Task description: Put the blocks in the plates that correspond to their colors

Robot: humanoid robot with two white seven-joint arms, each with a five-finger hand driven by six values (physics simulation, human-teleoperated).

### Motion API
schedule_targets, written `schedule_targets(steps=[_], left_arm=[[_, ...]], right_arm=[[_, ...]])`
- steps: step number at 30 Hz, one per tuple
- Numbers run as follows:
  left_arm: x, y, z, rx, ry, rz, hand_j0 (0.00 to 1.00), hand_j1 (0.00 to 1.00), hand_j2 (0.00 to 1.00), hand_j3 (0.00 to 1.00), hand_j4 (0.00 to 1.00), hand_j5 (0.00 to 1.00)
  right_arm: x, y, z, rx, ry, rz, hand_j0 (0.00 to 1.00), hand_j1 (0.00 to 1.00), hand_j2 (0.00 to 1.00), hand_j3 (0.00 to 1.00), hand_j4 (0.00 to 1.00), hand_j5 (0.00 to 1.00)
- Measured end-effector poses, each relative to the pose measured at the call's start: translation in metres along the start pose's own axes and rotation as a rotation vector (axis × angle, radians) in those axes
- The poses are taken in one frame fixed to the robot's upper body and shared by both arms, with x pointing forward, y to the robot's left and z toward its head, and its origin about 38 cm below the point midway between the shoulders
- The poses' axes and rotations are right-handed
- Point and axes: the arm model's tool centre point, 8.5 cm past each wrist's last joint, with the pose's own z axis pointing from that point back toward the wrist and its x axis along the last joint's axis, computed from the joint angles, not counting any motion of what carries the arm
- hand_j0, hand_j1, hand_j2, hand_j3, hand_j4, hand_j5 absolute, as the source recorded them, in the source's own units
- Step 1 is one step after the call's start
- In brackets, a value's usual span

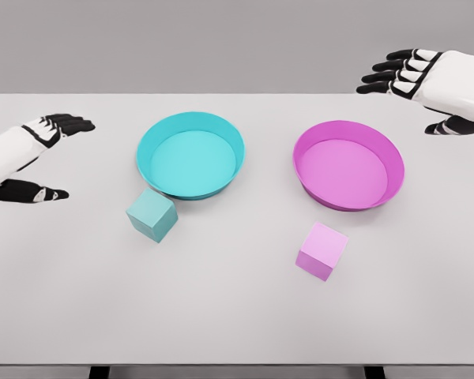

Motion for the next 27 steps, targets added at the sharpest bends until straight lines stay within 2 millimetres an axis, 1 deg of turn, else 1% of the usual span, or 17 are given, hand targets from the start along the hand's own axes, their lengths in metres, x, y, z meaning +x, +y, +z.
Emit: schedule_targets(steps=[5, 9, 11, 12, 13, 15, 16, 17, 19, 20, 21, 22, 23, 26, 27], left_arm=[[0.003, -0.007, -0.004, -0.024, -0.012, 0.01, 1.0, 1.0, 1.0, 1.0, 1.0, 1.0], [0.005, -0.008, -0.006, -0.05, -0.019, 0.008, 1.0, 1.0, 1.0, 1.0, 1.0, 1.0], [0.007, 0.01, -0.015, -0.097, -0.042, -0.041, 1.0, 1.0, 1.0, 1.0, 1.0, 1.0], [0.009, 0.011, -0.017, -0.137, -0.048, -0.052, 1.0, 1.0, 1.0, 1.0, 1.0, 1.0], [0.01, 0.018, -0.02, -0.155, -0.058, -0.072, 1.0, 1.0, 1.0, 1.0, 1.0, 1.0], [0.015, 0.024, -0.023, -0.186, -0.072, -0.093, 1.0, 1.0, 1.0, 1.0, 1.0, 1.0], [0.018, 0.031, -0.026, -0.188, -0.085, -0.115, 1.0, 1.0, 1.0, 1.0, 1.0, 1.0], [0.022, 0.037, -0.029, -0.187, -0.096, -0.131, 1.0, 1.0, 1.0, 1.0, 1.0, 1.0], [0.029, 0.039, -0.03, -0.198, -0.114, -0.147, 1.0, 1.0, 1.0, 1.0, 1.0, 1.0], [0.032, 0.041, -0.031, -0.203, -0.122, -0.157, 1.0, 1.0, 1.0, 1.0, 1.0, 1.0], [0.034, 0.043, -0.031, -0.206, -0.129, -0.164, 1.0, 1.0, 1.0, 1.0, 1.0, 1.0], [0.036, 0.044, -0.03, -0.21, -0.132, -0.17, 1.0, 1.0, 1.0, 1.0, 1.0, 1.0], [0.038, 0.047, -0.031, -0.211, -0.136, -0.178, 1.0, 1.0, 1.0, 1.0, 1.0, 1.0], [0.039, 0.044, -0.03, -0.225, -0.14, -0.176, 1.0, 1.0, 1.0, 1.0, 1.0, 1.0], [0.039, 0.042, -0.031, -0.23, -0.141, -0.174, 1.0, 1.0, 1.0, 1.0, 1.0, 1.0]], right_arm=[[-0.001, -0.001, 0.002, -0.002, 0.005, 0.001, 1.0, 1.0, 1.0, 1.0, 1.0, 1.0], [-0.014, -0.002, 0.018, 0.036, 0.051, -0.001, 1.0, 1.0, 1.0, 1.0, 1.0, 1.0], [-0.014, 0.011, 0.027, 0.126, 0.057, -0.006, 1.0, 1.0, 1.0, 1.0, 1.0, 1.0], [-0.011, 0.017, 0.028, 0.173, 0.046, -0.003, 1.0, 1.0, 1.0, 1.0, 1.0, 1.0], [-0.008, 0.023, 0.03, 0.219, 0.036, -0.002, 1.0, 1.0, 1.0, 1.0, 1.0, 1.0], [-0.004, 0.033, 0.033, 0.285, 0.023, -0.005, 1.0, 1.0, 1.0, 1.0, 1.0, 1.0], [-0.002, 0.037, 0.033, 0.308, 0.016, -0.008, 1.0, 1.0, 1.0, 1.0, 1.0, 1.0], [-0.001, 0.037, 0.032, 0.317, 0.011, -0.004, 1.0, 1.0, 1.0, 1.0, 1.0, 1.0], [-0.001, 0.028, 0.028, 0.311, 0.003, 0.018, 1.0, 1.0, 1.0, 1.0, 1.0, 1.0], [0.0, 0.03, 0.026, 0.319, -0.006, 0.017, 1.0, 1.0, 1.0, 1.0, 1.0, 1.0], [0.001, 0.027, 0.023, 0.32, -0.012, 0.028, 1.0, 1.0, 1.0, 1.0, 1.0, 1.0], [-0.001, 0.013, 0.019, 0.303, -0.014, 0.06, 1.0, 1.0, 1.0, 1.0, 1.0, 1.0], [0.0, 0.007, 0.012, 0.297, -0.029, 0.073, 1.0, 1.0, 1.0, 1.0, 1.0, 1.0], [0.013, 0.032, -0.009, 0.352, -0.107, 0.042, 1.0, 1.0, 1.0, 1.0, 1.0, 1.0], [0.016, 0.031, -0.014, 0.358, -0.123, 0.047, 1.0, 1.0, 1.0, 1.0, 1.0, 1.0]])
